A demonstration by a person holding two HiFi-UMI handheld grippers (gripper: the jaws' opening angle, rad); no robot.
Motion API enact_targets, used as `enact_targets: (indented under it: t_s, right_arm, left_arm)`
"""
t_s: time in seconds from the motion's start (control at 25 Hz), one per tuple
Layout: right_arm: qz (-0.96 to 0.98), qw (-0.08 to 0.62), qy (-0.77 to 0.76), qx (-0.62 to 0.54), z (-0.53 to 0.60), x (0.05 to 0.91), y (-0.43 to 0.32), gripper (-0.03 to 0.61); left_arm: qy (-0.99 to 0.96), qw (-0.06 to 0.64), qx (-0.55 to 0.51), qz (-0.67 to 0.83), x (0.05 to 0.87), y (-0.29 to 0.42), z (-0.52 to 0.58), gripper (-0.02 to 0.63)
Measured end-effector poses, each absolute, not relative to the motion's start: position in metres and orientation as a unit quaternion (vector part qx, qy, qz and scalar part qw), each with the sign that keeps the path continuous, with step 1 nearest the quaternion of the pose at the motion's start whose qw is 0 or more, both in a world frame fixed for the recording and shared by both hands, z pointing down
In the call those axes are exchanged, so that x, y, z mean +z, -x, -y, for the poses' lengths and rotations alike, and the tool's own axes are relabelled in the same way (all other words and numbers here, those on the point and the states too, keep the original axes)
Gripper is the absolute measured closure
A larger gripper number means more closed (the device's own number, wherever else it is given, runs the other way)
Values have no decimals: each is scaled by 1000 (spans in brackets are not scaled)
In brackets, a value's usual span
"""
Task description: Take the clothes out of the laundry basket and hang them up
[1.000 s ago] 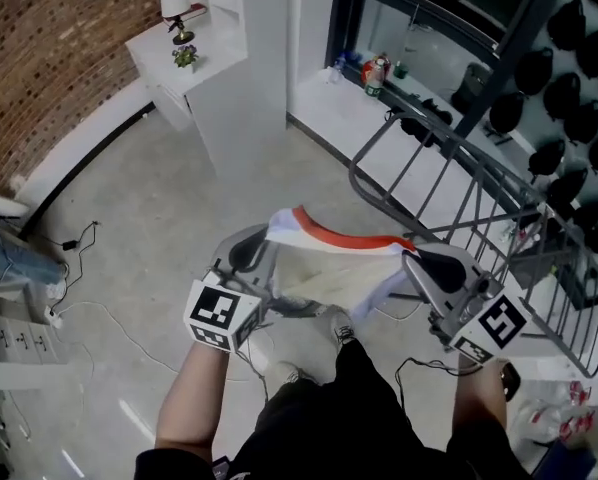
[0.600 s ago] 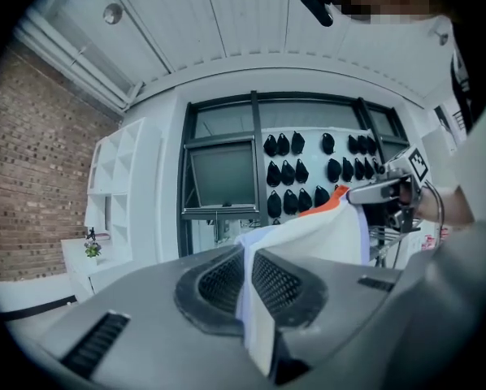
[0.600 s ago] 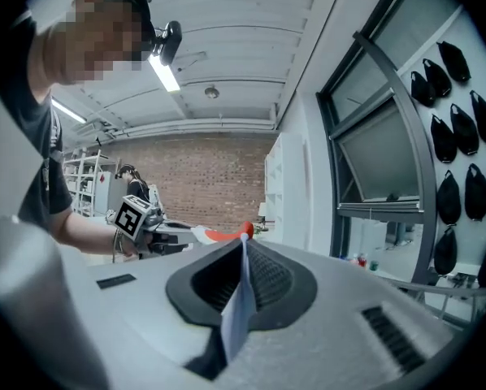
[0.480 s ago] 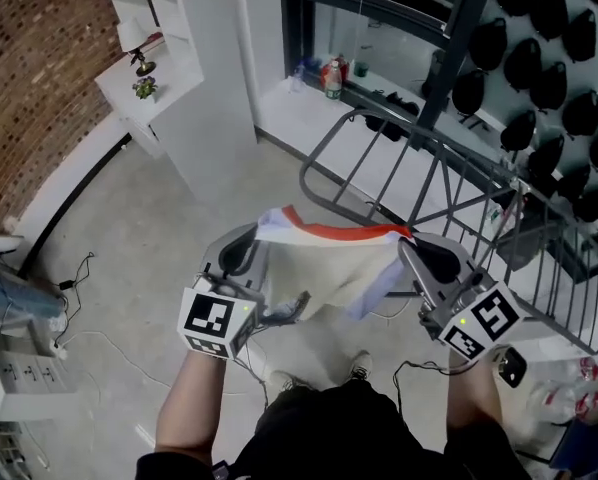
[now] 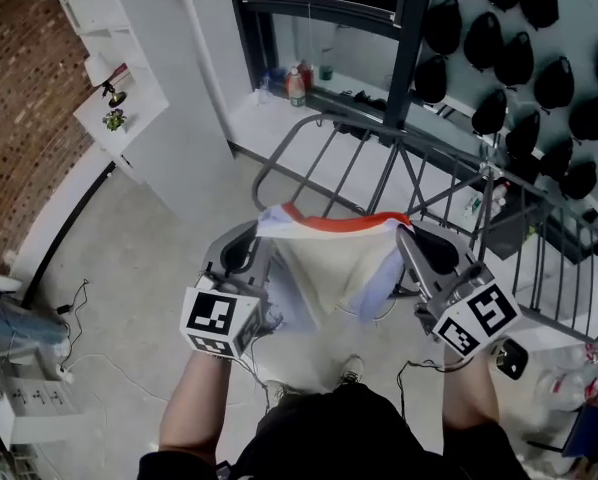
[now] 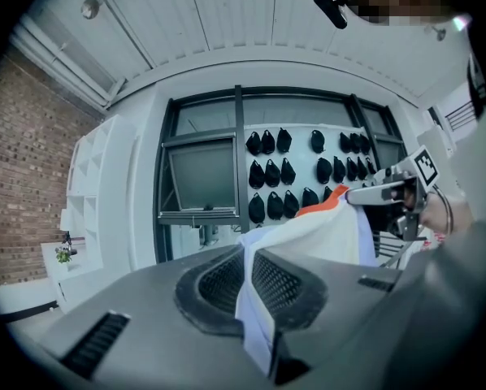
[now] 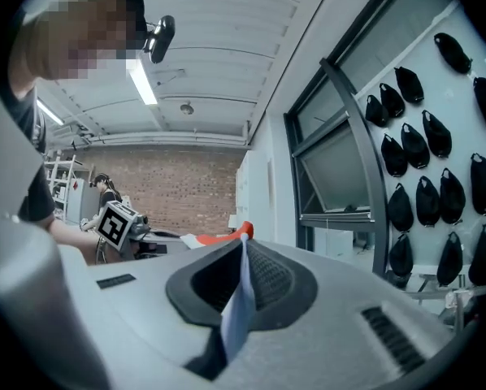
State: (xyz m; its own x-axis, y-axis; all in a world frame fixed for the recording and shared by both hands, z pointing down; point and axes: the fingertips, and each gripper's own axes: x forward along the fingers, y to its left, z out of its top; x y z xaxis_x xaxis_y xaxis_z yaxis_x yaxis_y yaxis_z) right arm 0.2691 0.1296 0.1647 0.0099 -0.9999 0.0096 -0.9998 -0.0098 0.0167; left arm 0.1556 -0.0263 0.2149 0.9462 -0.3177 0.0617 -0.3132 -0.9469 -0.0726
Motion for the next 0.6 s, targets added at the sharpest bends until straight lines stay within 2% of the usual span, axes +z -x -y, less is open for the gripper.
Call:
enact_targets:
  t_s: [0.32,0.6]
  right_arm:
    - [700,-3,-713,-34,-173,136,-319,563]
    - [705,1,-706,-65,-193,109,-343,563]
  left_arm:
    - [982,83,-19,-168,177,-209,-8,594]
    - [977,96,4,-191,134,-239,-26,595]
